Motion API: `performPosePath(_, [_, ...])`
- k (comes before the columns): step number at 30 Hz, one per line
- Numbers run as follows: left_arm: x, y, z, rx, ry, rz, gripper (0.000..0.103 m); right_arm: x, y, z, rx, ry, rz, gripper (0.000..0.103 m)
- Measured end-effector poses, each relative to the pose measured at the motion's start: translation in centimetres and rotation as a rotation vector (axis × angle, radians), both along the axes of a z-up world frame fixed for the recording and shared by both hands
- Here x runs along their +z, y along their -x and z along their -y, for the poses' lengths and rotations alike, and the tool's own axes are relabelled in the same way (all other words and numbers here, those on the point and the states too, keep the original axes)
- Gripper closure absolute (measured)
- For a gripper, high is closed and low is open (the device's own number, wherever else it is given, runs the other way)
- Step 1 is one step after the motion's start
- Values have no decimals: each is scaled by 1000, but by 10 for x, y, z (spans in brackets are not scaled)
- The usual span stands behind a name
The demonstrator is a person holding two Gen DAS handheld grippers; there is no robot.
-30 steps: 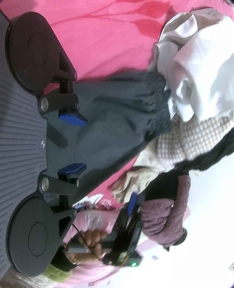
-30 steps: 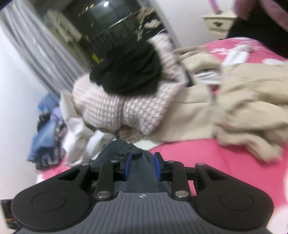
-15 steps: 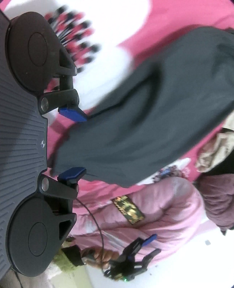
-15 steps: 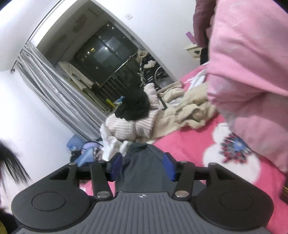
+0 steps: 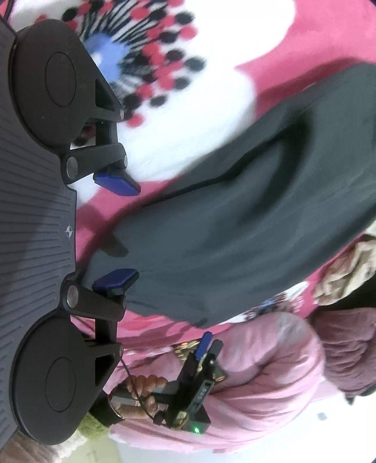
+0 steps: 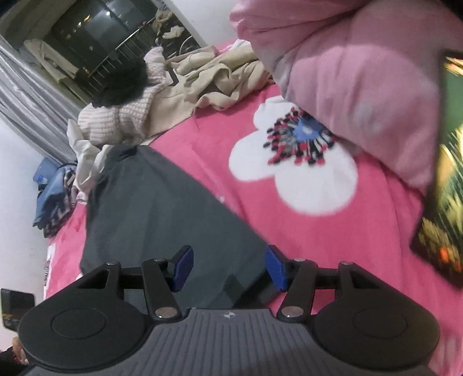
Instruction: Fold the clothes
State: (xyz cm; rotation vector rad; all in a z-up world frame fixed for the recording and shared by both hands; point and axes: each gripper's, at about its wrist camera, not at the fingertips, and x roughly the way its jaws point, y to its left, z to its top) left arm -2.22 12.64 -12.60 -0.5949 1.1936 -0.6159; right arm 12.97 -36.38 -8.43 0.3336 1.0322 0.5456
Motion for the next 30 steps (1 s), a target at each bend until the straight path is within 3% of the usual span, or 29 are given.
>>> performPosePath(5, [-7, -9, -4, 55, 70, -1, 47, -16, -52, -23, 72, 22, -16, 44])
performPosePath(11, [-20, -12, -2, 48, 111, -25, 47, -36, -81, -49, 177, 36, -60, 42])
performPosePath(15, [-24, -7, -4, 37, 148, -60, 47, -42, -77, -41, 197, 3, -80, 41])
performPosePath(21, [-20, 6, 12, -66, 107, -34, 47, -45, -52, -12, 237, -68, -169, 41])
performPosePath(24, [-20, 9, 21, -125, 133, -55, 47, -44, -37, 3, 236, -104, -209, 41])
performPosePath(27, [-19, 9, 29, -187, 135, -66, 47, -44, -22, 12, 241, -110, -216, 42])
performPosePath(30, [-19, 6, 33, -190, 138, -70, 47, -47, -12, 17, 211, -137, -215, 45])
